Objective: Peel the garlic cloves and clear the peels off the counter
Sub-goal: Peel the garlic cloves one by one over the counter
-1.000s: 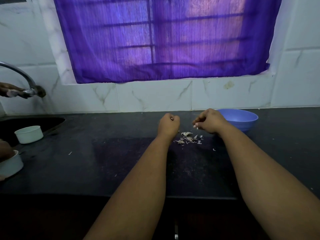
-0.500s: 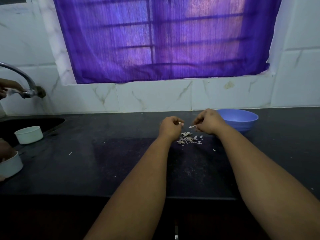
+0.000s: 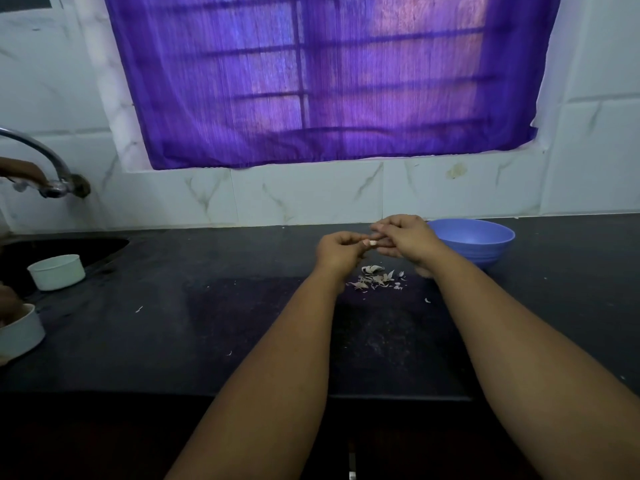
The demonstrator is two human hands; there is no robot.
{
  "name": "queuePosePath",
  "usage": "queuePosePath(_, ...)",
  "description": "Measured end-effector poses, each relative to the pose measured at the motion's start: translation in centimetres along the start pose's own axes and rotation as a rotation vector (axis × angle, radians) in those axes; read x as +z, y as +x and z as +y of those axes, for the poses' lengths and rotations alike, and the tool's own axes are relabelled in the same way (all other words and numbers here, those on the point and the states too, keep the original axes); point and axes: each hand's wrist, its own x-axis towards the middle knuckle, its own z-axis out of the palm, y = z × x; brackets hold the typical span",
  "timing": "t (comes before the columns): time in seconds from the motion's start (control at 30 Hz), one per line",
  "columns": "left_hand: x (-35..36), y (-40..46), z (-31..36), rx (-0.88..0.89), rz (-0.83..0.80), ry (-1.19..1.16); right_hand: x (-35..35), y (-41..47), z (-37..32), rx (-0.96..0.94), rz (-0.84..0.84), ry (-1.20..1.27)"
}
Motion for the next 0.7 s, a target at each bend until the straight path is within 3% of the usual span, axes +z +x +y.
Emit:
queuePosePath(0.13, 0.1, 0.0, 0.1, -0.042, 0.014, -0.092, 0.1, 0.1, 0.6, -0.073, -0.056, 0.091)
queuePosePath(0.27, 0.2, -0.3, 0.4, -0.034, 0.024, -0.135, -0.2, 0.3, 0.8, -0.027, -0.046, 0.170)
queuePosePath(0.53, 0.7, -0.2, 0.4, 0.108, 0.162, 0.013, 0.0, 0.5, 0.8, -0.018, -0.032, 0.164)
queuePosePath(0.7, 1.3, -0.1, 0.1, 0.137, 0.110, 0.161, -0.2, 0.1, 0.4, 0.009, -0.028, 0.179)
